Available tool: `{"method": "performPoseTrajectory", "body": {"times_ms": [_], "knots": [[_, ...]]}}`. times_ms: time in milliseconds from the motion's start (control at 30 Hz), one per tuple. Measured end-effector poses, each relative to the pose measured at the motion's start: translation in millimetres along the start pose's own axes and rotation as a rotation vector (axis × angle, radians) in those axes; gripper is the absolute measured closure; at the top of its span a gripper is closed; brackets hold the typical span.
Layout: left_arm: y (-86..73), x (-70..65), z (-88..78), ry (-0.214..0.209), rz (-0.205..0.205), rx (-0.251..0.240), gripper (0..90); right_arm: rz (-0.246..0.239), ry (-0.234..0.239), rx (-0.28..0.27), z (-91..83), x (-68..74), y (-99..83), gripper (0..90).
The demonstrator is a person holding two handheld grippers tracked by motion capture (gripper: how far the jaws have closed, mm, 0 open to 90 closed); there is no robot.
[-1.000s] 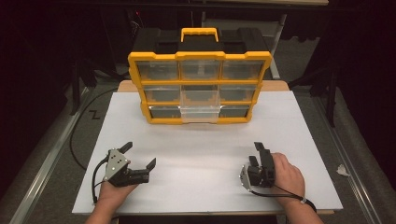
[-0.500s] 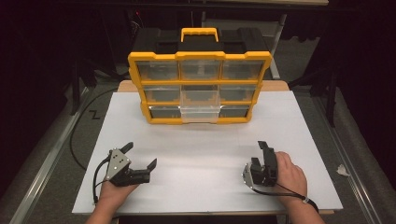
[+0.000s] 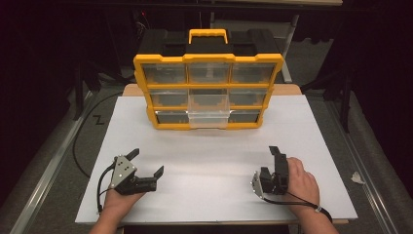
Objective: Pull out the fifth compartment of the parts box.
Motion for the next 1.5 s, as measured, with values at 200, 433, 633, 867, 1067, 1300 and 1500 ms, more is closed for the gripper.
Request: {"method": "performPoseTrajectory", "body": {"times_ms": [200, 433, 633, 867, 1067, 1300, 1500], "knots": [[0.1, -0.5, -0.2, -0.001, 0.001, -0.002, 0.3, 0.012, -0.018, 0.002, -0.2, -2.2, 0.0, 0.8], [0.0, -0.3, 0.1, 0.001, -0.001, 0.002, 0.3, 0.095, 0.006, 0.011, 0.7, -4.5, -2.9, 0.9], [-0.1, 0.3, 0.5, 0.004, -0.006, 0.009, 0.3, 0.277, 0.137, 0.034, 11.7, -4.1, -13.3, 1.0], [-0.6, 0.6, 1.4, 0.003, -0.011, 0.021, 0.3, 0.475, 0.256, 0.039, 21.7, -4.6, -23.5, 1.0], [-0.8, 0.7, 2.0, 0.002, -0.013, 0.028, 0.3, 0.666, 0.402, 0.036, 25.8, -5.5, -30.6, 1.1], [-0.6, 1.9, 1.3, 0.004, -0.020, 0.024, 0.3, 0.884, 0.539, -0.018, 24.0, -12.0, -33.5, 1.2], [-0.1, 3.8, 0.7, -0.001, -0.039, 0.016, 0.3, 1.001, 0.579, -0.092, 17.6, -20.6, -36.2, 1.2]]}}
Point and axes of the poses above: each handheld gripper's, and its own axes: z roughly forward along the jaws, y roughly out of its top, x roughly to its left, the point moved 3 cm from there along z, roughly forward along the jaws, and after that the axes turned 14 degrees about x, right-handed, at the moved point
